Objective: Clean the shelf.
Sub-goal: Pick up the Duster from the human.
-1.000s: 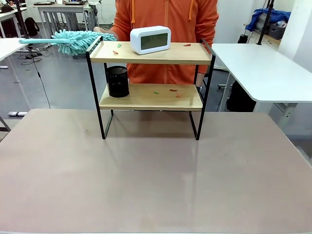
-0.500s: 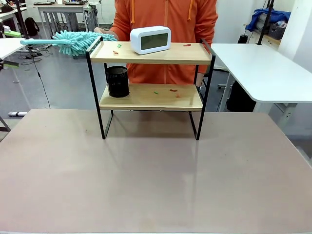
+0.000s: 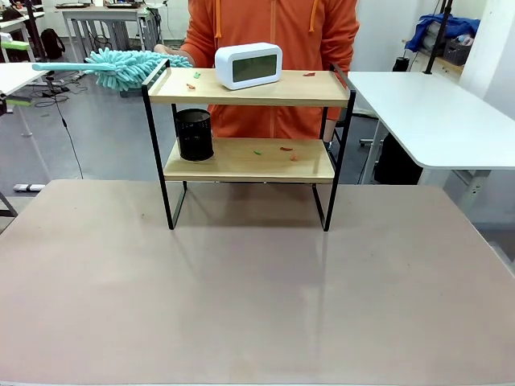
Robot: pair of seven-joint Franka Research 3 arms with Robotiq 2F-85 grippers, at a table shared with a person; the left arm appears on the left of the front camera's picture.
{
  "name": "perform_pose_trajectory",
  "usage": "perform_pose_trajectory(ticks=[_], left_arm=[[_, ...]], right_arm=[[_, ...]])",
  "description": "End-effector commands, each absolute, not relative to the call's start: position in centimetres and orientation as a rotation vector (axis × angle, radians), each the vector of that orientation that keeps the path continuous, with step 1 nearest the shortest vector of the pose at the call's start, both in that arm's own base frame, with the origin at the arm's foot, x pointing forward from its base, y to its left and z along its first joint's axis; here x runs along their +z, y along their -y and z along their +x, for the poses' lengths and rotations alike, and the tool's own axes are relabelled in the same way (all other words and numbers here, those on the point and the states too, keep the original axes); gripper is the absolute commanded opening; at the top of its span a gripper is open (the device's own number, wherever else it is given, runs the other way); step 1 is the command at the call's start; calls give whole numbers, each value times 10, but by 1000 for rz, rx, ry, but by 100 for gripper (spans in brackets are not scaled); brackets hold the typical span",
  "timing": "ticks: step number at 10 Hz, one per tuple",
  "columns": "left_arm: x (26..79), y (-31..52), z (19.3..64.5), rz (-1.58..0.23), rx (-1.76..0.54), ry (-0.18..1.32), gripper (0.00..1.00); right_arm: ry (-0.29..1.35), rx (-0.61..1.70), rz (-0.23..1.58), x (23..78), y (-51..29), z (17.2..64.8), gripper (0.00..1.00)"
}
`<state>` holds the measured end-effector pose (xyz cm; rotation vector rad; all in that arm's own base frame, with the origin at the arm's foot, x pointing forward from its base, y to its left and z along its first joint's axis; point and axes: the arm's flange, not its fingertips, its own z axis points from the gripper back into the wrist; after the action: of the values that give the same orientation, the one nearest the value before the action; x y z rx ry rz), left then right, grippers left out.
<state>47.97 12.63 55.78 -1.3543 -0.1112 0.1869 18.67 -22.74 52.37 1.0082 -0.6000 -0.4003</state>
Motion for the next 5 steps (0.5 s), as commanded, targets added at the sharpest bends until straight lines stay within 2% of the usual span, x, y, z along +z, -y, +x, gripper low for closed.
perform_pose_trajectory(ticks=[1,5], left_arm=[[567,-132,518,-1433,243,-66,100],[555,-98,552,-1470,216,-131,100]], right_arm=[[626,-377,1019,526,227,189,100],[626,-377,1019,526,227,189,100]])
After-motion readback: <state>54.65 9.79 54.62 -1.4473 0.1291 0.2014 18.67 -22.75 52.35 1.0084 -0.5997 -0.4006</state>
